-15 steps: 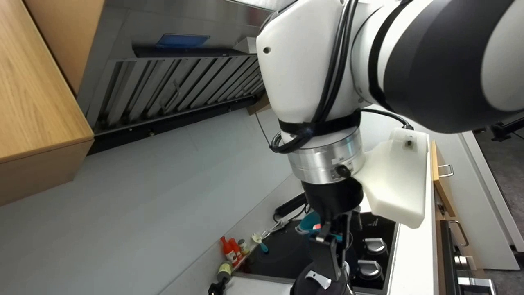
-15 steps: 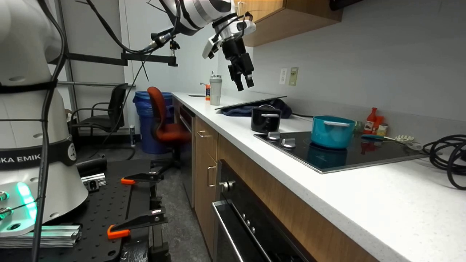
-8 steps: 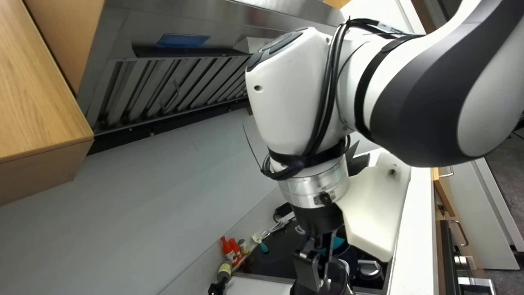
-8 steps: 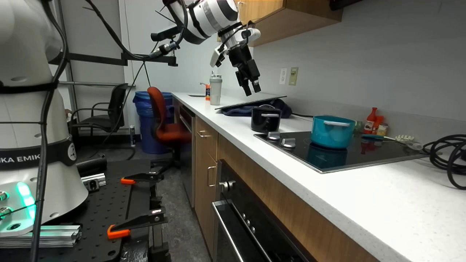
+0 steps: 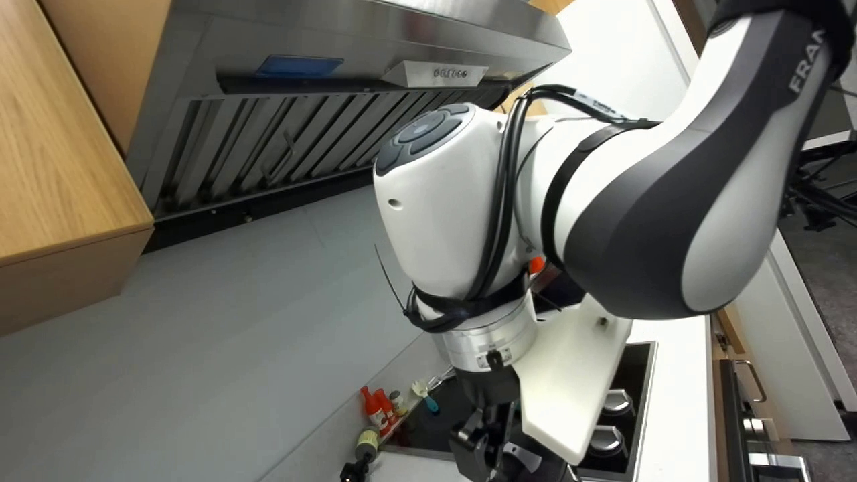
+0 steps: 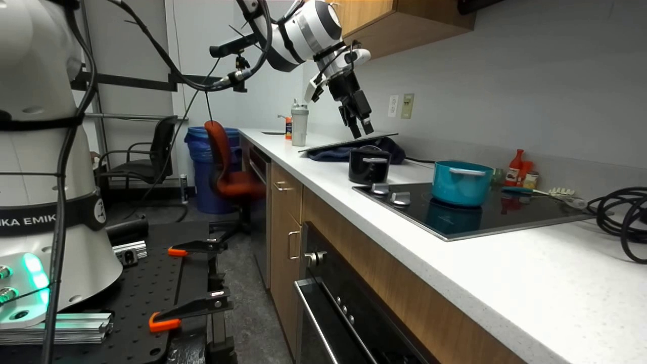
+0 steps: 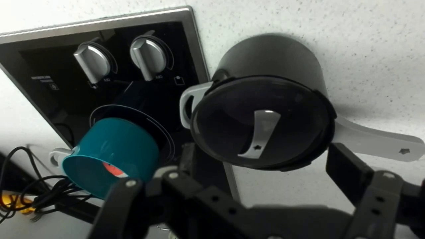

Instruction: Place the lid on the blue pot

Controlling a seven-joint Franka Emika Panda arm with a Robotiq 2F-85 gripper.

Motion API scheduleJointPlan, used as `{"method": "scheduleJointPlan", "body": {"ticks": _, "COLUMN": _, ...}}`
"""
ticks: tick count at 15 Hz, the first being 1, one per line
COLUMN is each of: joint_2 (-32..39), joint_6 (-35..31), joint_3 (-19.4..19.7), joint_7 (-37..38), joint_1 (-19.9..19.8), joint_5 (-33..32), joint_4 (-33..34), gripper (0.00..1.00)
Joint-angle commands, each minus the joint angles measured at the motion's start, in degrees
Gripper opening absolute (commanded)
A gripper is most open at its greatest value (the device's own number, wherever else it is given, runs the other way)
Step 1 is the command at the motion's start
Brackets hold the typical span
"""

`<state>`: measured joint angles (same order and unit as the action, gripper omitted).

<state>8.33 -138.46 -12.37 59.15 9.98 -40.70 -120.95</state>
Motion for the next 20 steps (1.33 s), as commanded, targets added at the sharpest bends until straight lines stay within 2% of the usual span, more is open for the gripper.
{"method": "scheduleJointPlan", "body": {"ticks": 1, "joint_2": 3.5, "joint_6": 0.2, "joint_3": 2.7, "joint_7": 3.5, "joint_1": 2.3, "joint_5": -1.8, "joint_4": 3.7, "gripper": 1.00}}
{"method": "scheduleJointPlan", "body": {"ticks": 8, "joint_2": 6.4, "joint_6": 0.4, "joint_3": 4.7, "joint_7": 4.9, "joint_1": 4.1, "joint_5": -1.0, "joint_4": 4.9, "gripper": 1.00}}
{"method": "scheduleJointPlan", "body": {"ticks": 9, "joint_2": 6.6, "joint_6": 0.4, "joint_3": 4.9, "joint_7": 5.2, "joint_1": 4.4, "joint_5": -1.0, "joint_4": 5.0, "gripper": 0.75}}
{"method": "scheduleJointPlan", "body": {"ticks": 11, "joint_2": 7.0, "joint_6": 0.6, "joint_3": 5.3, "joint_7": 5.2, "joint_1": 4.7, "joint_5": -1.0, "joint_4": 5.3, "gripper": 0.66}}
{"method": "scheduleJointPlan", "body": {"ticks": 18, "joint_2": 7.0, "joint_6": 0.9, "joint_3": 6.0, "joint_7": 5.0, "joint_1": 5.0, "joint_5": -0.8, "joint_4": 6.2, "gripper": 0.12}}
{"method": "scheduleJointPlan", "body": {"ticks": 20, "joint_2": 6.7, "joint_6": 1.1, "joint_3": 6.1, "joint_7": 5.2, "joint_1": 5.0, "joint_5": -0.9, "joint_4": 6.1, "gripper": 0.00}}
